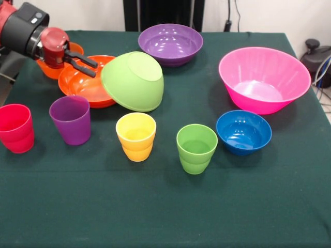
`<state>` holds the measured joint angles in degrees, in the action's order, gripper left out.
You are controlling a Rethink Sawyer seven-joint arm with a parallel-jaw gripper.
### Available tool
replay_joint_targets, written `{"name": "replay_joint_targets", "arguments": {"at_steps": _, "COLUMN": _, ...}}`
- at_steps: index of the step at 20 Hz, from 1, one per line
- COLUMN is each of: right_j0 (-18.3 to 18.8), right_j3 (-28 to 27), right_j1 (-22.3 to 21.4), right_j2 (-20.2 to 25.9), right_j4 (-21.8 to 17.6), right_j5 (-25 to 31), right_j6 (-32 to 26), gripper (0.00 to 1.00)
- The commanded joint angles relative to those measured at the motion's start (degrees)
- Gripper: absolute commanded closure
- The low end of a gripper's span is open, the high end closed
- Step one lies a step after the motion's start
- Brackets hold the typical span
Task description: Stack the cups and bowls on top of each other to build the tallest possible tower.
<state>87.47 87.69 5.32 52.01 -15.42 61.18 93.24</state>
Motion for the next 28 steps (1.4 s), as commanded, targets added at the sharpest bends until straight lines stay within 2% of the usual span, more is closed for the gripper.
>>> {"name": "replay_joint_targets", "arguments": {"at_steps": 1, "right_j0": -2.41, "right_j3": 0.89, "right_j1": -1.38, "right_j2": -3.61, "right_j4": -4.20, "right_j5": -5.93, "right_j6": -5.13, "gripper": 0.00}}
{"name": "replay_joint_targets", "arguments": {"at_steps": 5, "right_j0": -2.75, "right_j3": 1.11, "right_j1": -2.66, "right_j2": -4.00, "right_j4": -5.07, "right_j5": -8.09, "right_j6": -5.15, "gripper": 0.00}}
{"name": "replay_joint_targets", "arguments": {"at_steps": 7, "right_j0": -2.92, "right_j3": 2.30, "right_j1": -4.61, "right_j2": -4.11, "right_j4": -6.22, "right_j5": -10.71, "right_j6": -3.91, "gripper": 0.00}}
{"name": "replay_joint_targets", "arguments": {"at_steps": 13, "right_j0": -5.24, "right_j3": 8.51, "right_j1": -11.00, "right_j2": -3.20, "right_j4": -6.98, "right_j5": -18.34, "right_j6": 3.89, "gripper": 0.00}}
{"name": "replay_joint_targets", "arguments": {"at_steps": 14, "right_j0": -6.11, "right_j3": 10.10, "right_j1": -13.16, "right_j2": -3.00, "right_j4": -6.84, "right_j5": -19.50, "right_j6": 5.98, "gripper": 0.00}}
{"name": "replay_joint_targets", "arguments": {"at_steps": 18, "right_j0": -8.54, "right_j3": 15.27, "right_j1": -20.63, "right_j2": -2.69, "right_j4": -4.64, "right_j5": -22.11, "right_j6": 11.87, "gripper": 0.00}}
{"name": "replay_joint_targets", "arguments": {"at_steps": 22, "right_j0": -11.02, "right_j3": 18.57, "right_j1": -26.28, "right_j2": -2.53, "right_j4": -1.64, "right_j5": -24.22, "right_j6": 15.70, "gripper": 0.00}}
{"name": "replay_joint_targets", "arguments": {"at_steps": 25, "right_j0": -12.54, "right_j3": 20.71, "right_j1": -28.92, "right_j2": -2.21, "right_j4": 0.51, "right_j5": -26.10, "right_j6": 17.76, "gripper": 0.00}}
{"name": "replay_joint_targets", "arguments": {"at_steps": 28, "right_j0": -14.89, "right_j3": 22.65, "right_j1": -29.93, "right_j2": -2.74, "right_j4": 1.70, "right_j5": -30.53, "right_j6": 20.28, "gripper": 0.00}}
